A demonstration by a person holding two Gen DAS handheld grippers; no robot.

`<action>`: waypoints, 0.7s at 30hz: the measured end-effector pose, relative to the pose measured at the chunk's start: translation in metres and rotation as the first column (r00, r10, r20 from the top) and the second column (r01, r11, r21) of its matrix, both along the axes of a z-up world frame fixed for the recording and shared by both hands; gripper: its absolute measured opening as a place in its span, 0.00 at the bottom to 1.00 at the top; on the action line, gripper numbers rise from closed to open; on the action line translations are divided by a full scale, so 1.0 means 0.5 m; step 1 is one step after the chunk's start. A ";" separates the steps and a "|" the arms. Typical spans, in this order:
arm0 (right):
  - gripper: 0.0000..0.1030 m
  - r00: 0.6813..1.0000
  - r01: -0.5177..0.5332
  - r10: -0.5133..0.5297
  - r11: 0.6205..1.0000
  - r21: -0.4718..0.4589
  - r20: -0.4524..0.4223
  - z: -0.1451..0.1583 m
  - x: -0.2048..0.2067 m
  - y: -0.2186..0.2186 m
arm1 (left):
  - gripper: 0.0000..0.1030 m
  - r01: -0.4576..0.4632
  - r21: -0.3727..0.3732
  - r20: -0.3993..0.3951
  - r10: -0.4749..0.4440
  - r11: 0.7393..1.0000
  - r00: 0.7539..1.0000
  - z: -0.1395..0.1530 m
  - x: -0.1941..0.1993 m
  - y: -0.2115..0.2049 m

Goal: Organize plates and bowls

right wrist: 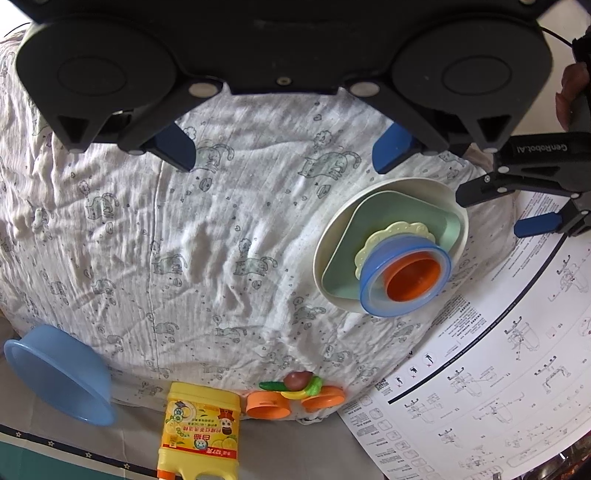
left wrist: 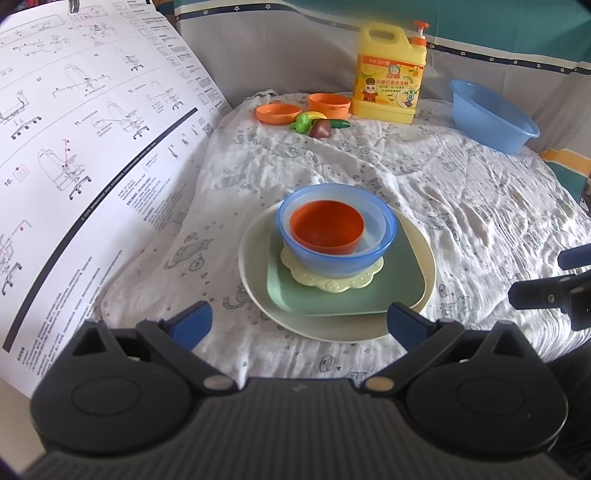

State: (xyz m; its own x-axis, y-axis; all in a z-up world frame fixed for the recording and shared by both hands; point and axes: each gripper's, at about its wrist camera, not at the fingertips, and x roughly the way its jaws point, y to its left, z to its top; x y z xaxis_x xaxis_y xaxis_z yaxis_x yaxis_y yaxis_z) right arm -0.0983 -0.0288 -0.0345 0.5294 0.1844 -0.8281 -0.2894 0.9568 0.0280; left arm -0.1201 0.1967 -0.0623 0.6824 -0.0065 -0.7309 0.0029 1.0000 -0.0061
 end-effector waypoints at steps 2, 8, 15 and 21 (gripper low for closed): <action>1.00 1.000 0.002 -0.002 1.000 -0.001 -0.002 -0.001 0.002 0.000 | 1.00 0.001 0.001 0.000 -0.001 1.000 1.000 0.000 0.000 0.000; 1.00 1.000 0.005 -0.005 1.000 -0.004 -0.005 -0.004 0.006 0.000 | 1.00 0.002 0.002 0.000 -0.002 1.000 1.000 -0.002 0.002 -0.001; 1.00 1.000 -0.004 0.004 1.000 -0.011 -0.007 -0.006 0.008 0.002 | 1.00 0.006 0.002 -0.001 -0.006 1.000 1.000 -0.005 0.005 -0.002; 1.00 1.000 -0.005 0.005 1.000 -0.014 -0.012 -0.009 0.010 0.001 | 1.00 0.014 0.006 0.000 -0.014 1.000 1.000 -0.009 0.008 -0.007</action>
